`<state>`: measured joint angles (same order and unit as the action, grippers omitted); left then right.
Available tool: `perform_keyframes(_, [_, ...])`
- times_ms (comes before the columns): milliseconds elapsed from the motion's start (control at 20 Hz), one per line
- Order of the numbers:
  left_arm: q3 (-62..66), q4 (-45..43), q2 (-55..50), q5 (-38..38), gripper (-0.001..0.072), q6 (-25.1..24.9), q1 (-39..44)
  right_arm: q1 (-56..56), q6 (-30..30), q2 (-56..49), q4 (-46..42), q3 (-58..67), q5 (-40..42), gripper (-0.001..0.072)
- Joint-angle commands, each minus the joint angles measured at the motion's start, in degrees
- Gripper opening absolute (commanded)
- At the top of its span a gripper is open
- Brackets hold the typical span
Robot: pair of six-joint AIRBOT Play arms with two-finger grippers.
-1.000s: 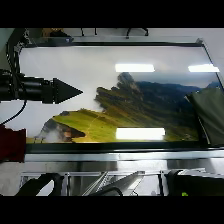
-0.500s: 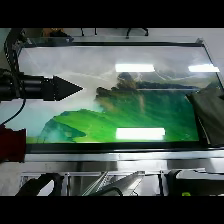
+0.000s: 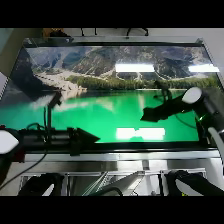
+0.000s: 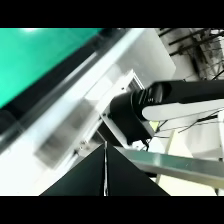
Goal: Fold the shirts.
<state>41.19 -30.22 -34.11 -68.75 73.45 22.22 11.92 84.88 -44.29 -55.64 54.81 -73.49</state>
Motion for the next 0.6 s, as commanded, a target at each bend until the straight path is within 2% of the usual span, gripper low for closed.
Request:
perform_keyframes(0, [-13.0, -0.2, 8.9, 11.0, 0.0010, 6.2, 8.9, 9.5, 2.3, 5.7, -3.2, -8.6, 6.8, 0.0031])
perform_keyframes(200, [-16.5, -0.2, 13.6, 16.8, 0.0011, 6.8, 12.5, 9.6, 2.4, 5.7, -2.2, -8.6, 6.0, 0.0031])
perform_keyframes(550, [-16.6, 0.0, 15.7, 17.8, 0.0012, 8.2, 12.5, 9.6, 2.3, 5.7, -2.2, -8.6, 6.0, 0.0031])
